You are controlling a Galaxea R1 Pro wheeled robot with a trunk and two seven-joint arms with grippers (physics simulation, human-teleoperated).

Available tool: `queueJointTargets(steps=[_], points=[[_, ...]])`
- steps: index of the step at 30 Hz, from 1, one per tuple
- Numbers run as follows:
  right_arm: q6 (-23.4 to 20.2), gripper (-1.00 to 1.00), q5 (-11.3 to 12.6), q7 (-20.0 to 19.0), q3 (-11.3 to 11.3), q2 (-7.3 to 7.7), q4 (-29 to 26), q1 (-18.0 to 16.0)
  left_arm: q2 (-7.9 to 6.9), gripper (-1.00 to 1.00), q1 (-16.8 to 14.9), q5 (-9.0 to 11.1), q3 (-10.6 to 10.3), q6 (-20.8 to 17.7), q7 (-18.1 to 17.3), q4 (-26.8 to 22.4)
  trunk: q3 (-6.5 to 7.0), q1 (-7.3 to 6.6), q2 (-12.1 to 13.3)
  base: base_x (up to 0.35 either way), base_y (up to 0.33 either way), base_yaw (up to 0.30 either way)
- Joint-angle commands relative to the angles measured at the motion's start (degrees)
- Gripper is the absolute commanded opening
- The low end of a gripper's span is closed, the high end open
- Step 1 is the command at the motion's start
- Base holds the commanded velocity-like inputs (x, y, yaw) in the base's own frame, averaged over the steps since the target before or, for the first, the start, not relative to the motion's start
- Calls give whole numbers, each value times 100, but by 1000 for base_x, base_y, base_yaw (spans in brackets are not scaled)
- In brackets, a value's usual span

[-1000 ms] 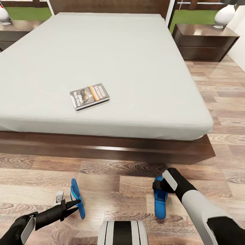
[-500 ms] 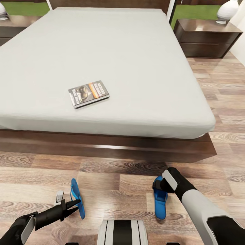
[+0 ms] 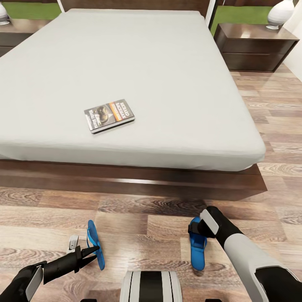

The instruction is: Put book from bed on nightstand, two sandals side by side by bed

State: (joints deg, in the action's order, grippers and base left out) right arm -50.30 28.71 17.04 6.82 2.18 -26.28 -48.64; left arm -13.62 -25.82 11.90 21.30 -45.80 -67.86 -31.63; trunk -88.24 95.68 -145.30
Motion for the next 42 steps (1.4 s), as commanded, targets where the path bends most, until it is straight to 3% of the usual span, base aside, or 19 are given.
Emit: queueJointTargets(steps=[1,9,42], points=[[-15,-100,63,46,44,7,-8,-2,0,-100,-2,11,6,-34,-16,1,-3,-1,-1,0,0,0],[-15,-100,64,62,45,8,-8,-4,0,-100,-2,14,6,-34,-16,-1,-136,15,-9,0,0,0],[-15,-100,64,154,39,20,-9,-23,0,-100,-2,6,6,-32,-16,8,-136,15,-9,0,0,0]])
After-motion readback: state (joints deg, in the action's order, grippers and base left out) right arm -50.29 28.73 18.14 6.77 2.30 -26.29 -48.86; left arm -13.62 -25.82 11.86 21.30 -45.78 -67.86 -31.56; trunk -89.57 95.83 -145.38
